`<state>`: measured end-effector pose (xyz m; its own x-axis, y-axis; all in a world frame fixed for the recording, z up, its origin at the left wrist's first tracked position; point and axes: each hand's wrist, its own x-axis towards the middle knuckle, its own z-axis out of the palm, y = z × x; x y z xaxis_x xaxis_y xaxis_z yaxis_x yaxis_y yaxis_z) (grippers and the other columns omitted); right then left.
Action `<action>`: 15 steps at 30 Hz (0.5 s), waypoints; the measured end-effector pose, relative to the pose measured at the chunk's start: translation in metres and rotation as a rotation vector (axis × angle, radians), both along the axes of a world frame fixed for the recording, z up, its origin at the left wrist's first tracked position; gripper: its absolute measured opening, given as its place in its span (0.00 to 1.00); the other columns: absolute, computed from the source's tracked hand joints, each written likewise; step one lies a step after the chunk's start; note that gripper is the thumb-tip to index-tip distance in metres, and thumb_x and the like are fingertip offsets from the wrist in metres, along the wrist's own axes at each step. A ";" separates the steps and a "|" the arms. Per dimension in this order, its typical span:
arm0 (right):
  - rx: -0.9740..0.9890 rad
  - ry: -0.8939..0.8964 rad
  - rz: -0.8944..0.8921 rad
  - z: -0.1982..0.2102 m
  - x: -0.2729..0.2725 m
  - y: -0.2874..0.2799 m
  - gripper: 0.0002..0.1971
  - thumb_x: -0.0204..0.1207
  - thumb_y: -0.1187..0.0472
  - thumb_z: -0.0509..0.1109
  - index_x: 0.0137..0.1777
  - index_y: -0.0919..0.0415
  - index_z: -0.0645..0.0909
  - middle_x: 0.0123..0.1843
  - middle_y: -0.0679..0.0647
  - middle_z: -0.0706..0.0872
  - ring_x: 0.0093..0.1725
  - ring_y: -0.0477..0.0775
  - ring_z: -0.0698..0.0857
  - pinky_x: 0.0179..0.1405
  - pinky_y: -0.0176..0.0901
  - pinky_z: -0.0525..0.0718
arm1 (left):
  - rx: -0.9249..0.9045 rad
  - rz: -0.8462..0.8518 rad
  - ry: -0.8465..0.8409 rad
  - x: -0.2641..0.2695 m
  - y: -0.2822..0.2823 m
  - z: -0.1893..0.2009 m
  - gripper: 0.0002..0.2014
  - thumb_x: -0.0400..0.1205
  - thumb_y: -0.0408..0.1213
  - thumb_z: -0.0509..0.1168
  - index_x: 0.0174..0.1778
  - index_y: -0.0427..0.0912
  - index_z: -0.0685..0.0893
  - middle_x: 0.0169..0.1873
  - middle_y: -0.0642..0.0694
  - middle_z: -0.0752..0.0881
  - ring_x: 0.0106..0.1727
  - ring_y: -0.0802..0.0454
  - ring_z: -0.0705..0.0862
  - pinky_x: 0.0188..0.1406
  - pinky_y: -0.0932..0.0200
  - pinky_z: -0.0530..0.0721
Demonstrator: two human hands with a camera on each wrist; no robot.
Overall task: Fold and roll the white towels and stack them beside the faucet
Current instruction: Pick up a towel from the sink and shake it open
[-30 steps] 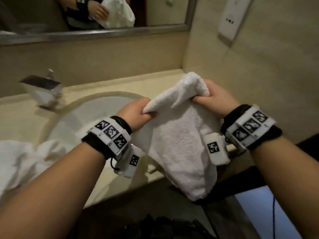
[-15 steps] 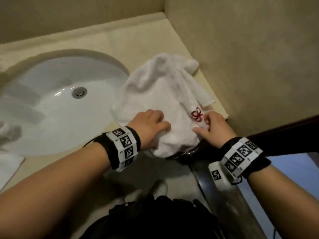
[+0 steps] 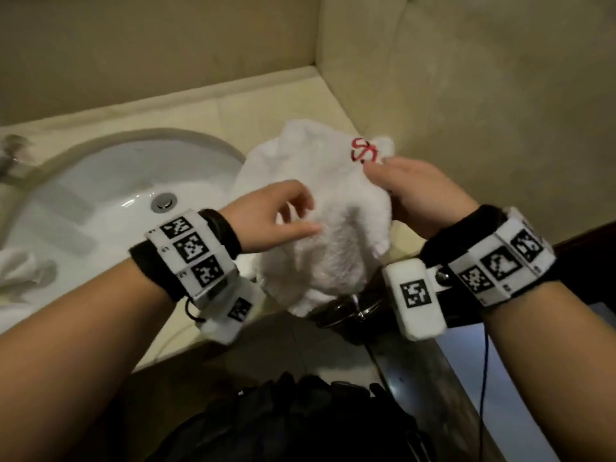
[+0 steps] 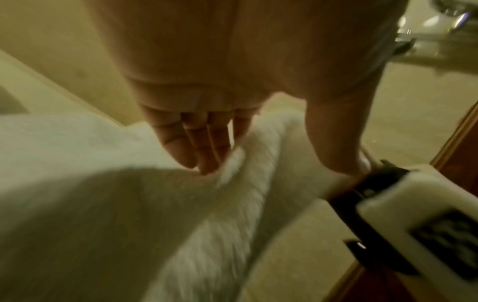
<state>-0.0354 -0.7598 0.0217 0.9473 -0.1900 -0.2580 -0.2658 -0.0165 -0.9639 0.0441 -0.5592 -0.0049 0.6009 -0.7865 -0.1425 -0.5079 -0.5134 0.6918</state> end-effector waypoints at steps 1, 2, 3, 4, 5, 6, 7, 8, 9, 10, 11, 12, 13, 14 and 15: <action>-0.020 -0.023 0.046 0.014 0.008 0.011 0.09 0.80 0.61 0.61 0.42 0.65 0.77 0.34 0.59 0.82 0.33 0.53 0.81 0.29 0.36 0.77 | -0.057 -0.008 0.092 -0.010 -0.005 0.011 0.26 0.66 0.62 0.70 0.54 0.54 0.73 0.48 0.58 0.78 0.46 0.61 0.81 0.42 0.68 0.78; -0.032 -0.047 0.076 0.025 0.013 0.019 0.07 0.81 0.60 0.60 0.46 0.64 0.76 0.35 0.61 0.79 0.34 0.54 0.79 0.31 0.39 0.77 | -0.101 0.001 0.147 -0.018 -0.012 0.018 0.35 0.63 0.63 0.72 0.61 0.53 0.70 0.52 0.60 0.77 0.49 0.65 0.80 0.43 0.72 0.79; -0.034 -0.074 0.096 0.036 0.019 0.026 0.07 0.81 0.60 0.60 0.46 0.63 0.75 0.32 0.58 0.78 0.32 0.52 0.78 0.31 0.39 0.77 | -0.144 0.031 0.161 -0.022 -0.016 0.023 0.42 0.62 0.60 0.74 0.68 0.49 0.65 0.57 0.60 0.75 0.53 0.66 0.79 0.47 0.73 0.80; -0.019 -0.094 0.110 0.045 0.023 0.030 0.07 0.81 0.59 0.60 0.45 0.62 0.74 0.28 0.53 0.78 0.28 0.48 0.78 0.30 0.37 0.78 | -0.176 0.079 0.153 -0.023 -0.020 0.025 0.43 0.65 0.56 0.75 0.71 0.44 0.63 0.61 0.56 0.75 0.57 0.62 0.79 0.51 0.70 0.81; -0.016 -0.122 0.121 0.054 0.026 0.032 0.07 0.81 0.59 0.60 0.43 0.60 0.74 0.26 0.50 0.78 0.24 0.44 0.78 0.29 0.35 0.79 | -0.210 0.142 0.131 -0.019 -0.022 0.028 0.38 0.68 0.50 0.71 0.71 0.39 0.65 0.63 0.51 0.77 0.60 0.55 0.80 0.57 0.61 0.82; -0.031 -0.162 0.119 0.062 0.028 0.033 0.08 0.81 0.59 0.60 0.42 0.59 0.75 0.26 0.48 0.79 0.22 0.41 0.78 0.29 0.33 0.80 | -0.256 0.212 0.112 -0.014 -0.020 0.034 0.31 0.71 0.45 0.67 0.69 0.36 0.69 0.63 0.45 0.79 0.63 0.48 0.80 0.63 0.51 0.80; -0.046 -0.205 0.094 0.066 0.029 0.032 0.09 0.81 0.59 0.60 0.40 0.59 0.75 0.27 0.47 0.80 0.21 0.38 0.78 0.27 0.32 0.80 | -0.315 0.282 0.138 -0.009 -0.017 0.039 0.24 0.74 0.38 0.64 0.66 0.34 0.73 0.61 0.41 0.81 0.63 0.46 0.79 0.66 0.45 0.78; -0.063 -0.254 0.061 0.070 0.029 0.030 0.10 0.82 0.59 0.59 0.38 0.58 0.75 0.28 0.47 0.81 0.22 0.37 0.79 0.27 0.31 0.80 | -0.391 0.342 0.201 -0.005 -0.012 0.047 0.18 0.77 0.31 0.63 0.63 0.33 0.75 0.58 0.40 0.81 0.61 0.46 0.79 0.68 0.41 0.76; -0.080 -0.292 0.029 0.071 0.028 0.029 0.10 0.82 0.60 0.59 0.39 0.56 0.76 0.31 0.46 0.82 0.24 0.36 0.80 0.28 0.30 0.81 | -0.455 0.375 0.274 -0.002 -0.008 0.054 0.14 0.80 0.25 0.60 0.61 0.33 0.75 0.55 0.39 0.81 0.59 0.46 0.78 0.69 0.39 0.75; -0.108 -0.326 0.020 0.069 0.026 0.027 0.08 0.82 0.62 0.59 0.43 0.55 0.76 0.36 0.46 0.82 0.30 0.35 0.82 0.34 0.29 0.83 | -0.497 0.391 0.312 0.000 -0.004 0.062 0.13 0.81 0.23 0.58 0.60 0.35 0.75 0.53 0.40 0.81 0.57 0.47 0.77 0.68 0.41 0.74; -0.155 -0.353 0.049 0.066 0.022 0.027 0.06 0.81 0.65 0.60 0.48 0.53 0.76 0.43 0.45 0.82 0.37 0.34 0.83 0.41 0.29 0.83 | -0.520 0.390 0.324 0.000 -0.001 0.072 0.13 0.81 0.23 0.57 0.61 0.36 0.74 0.52 0.40 0.80 0.56 0.47 0.77 0.67 0.43 0.75; -0.226 -0.363 0.109 0.060 0.017 0.030 0.09 0.79 0.67 0.63 0.55 0.53 0.73 0.49 0.45 0.81 0.45 0.35 0.82 0.49 0.29 0.81 | -0.542 0.370 0.336 0.000 0.000 0.079 0.14 0.82 0.24 0.57 0.63 0.36 0.74 0.53 0.40 0.80 0.55 0.47 0.78 0.65 0.46 0.76; -0.309 -0.378 0.178 0.053 0.013 0.036 0.16 0.76 0.67 0.66 0.61 0.52 0.70 0.53 0.45 0.80 0.51 0.36 0.80 0.54 0.28 0.79 | -0.567 0.338 0.342 -0.001 0.002 0.087 0.14 0.82 0.24 0.56 0.63 0.37 0.74 0.51 0.43 0.81 0.52 0.50 0.80 0.61 0.51 0.79; -0.365 -0.395 0.223 0.046 0.010 0.043 0.21 0.74 0.65 0.69 0.64 0.52 0.68 0.56 0.45 0.79 0.54 0.37 0.79 0.56 0.26 0.78 | -0.584 0.298 0.351 -0.003 0.001 0.094 0.12 0.82 0.25 0.56 0.61 0.40 0.74 0.48 0.47 0.82 0.49 0.54 0.81 0.56 0.58 0.80; -0.383 -0.411 0.223 0.042 0.008 0.052 0.23 0.73 0.63 0.71 0.66 0.52 0.69 0.57 0.45 0.80 0.56 0.38 0.80 0.57 0.24 0.78 | -0.586 0.262 0.354 -0.004 -0.001 0.099 0.11 0.83 0.27 0.55 0.59 0.42 0.74 0.45 0.50 0.82 0.46 0.58 0.81 0.53 0.64 0.80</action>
